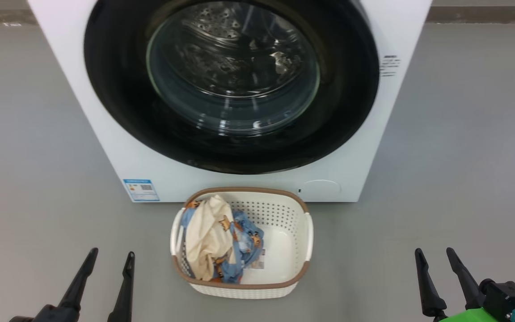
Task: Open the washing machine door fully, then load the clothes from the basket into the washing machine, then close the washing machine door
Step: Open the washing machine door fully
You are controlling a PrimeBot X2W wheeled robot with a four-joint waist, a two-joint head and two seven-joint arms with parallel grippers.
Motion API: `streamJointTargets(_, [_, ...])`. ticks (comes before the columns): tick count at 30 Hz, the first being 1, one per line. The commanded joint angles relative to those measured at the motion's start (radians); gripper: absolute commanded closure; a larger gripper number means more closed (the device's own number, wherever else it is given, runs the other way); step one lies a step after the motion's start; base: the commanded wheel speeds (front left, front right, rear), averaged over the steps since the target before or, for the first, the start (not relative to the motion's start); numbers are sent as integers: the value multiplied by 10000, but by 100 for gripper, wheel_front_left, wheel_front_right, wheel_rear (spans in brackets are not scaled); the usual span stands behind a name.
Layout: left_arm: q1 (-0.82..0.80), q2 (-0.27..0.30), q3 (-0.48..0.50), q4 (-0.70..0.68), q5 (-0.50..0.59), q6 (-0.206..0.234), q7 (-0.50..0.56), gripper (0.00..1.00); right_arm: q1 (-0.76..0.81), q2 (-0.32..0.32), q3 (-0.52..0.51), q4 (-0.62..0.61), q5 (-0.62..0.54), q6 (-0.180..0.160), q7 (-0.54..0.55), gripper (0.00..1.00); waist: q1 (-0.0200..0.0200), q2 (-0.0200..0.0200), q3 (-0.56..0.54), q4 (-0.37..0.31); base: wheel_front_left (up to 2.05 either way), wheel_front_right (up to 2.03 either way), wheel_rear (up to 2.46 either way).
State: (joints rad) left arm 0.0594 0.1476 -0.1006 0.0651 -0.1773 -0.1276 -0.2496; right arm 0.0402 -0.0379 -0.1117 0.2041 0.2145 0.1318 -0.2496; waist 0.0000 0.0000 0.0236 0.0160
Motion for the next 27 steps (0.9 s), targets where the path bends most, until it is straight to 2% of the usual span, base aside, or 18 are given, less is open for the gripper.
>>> streamJointTargets(1, [-207, 137, 373, -265, -30, -31, -122, 0, -173, -124, 242, -272, 72, -11, -122, 0, 0, 0, 3, 3, 123, 123, -246])
streamJointTargets(15, [-258, 167, 400, -193, -514, -31, -122, 0, -252, -124, 232, -269, 89, -11, -122, 0, 0, 0, 107, -5, 108, 108, -216])
streamJointTargets(27, [-280, 145, 344, -164, -564, -31, -122, 0, -319, -124, 204, -197, 112, -11, -122, 0, 0, 0, 101, 44, 22, 22, -45])
